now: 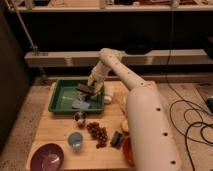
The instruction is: Wipe tray with eraser
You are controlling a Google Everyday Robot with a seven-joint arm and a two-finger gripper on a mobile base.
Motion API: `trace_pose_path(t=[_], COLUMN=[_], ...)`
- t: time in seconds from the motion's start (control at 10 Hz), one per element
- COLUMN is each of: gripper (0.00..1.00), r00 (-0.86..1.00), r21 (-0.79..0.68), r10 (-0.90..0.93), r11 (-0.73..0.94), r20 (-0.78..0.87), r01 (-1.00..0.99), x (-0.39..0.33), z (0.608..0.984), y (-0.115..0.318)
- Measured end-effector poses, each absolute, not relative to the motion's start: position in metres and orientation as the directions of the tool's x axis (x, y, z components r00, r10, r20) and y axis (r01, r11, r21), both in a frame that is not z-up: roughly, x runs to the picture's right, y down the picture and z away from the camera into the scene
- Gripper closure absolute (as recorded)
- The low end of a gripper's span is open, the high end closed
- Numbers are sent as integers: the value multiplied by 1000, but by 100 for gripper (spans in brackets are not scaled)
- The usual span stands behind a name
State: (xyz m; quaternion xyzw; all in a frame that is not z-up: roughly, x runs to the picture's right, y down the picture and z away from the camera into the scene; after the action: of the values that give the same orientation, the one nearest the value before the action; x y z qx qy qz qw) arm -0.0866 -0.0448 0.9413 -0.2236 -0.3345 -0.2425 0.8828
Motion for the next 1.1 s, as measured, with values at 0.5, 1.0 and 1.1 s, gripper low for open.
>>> trace_pose_path(t=[0.5,1.0,1.1], gripper=[100,100,100], r00=[642,601,596], r21=[-240,-167,-127], r10=[-294,-364,-369], r11=[755,743,768], r20=[708,712,714], r01=[610,648,628], x=[-138,-153,-148], z=[962,933,929], y=[-57,-3,5])
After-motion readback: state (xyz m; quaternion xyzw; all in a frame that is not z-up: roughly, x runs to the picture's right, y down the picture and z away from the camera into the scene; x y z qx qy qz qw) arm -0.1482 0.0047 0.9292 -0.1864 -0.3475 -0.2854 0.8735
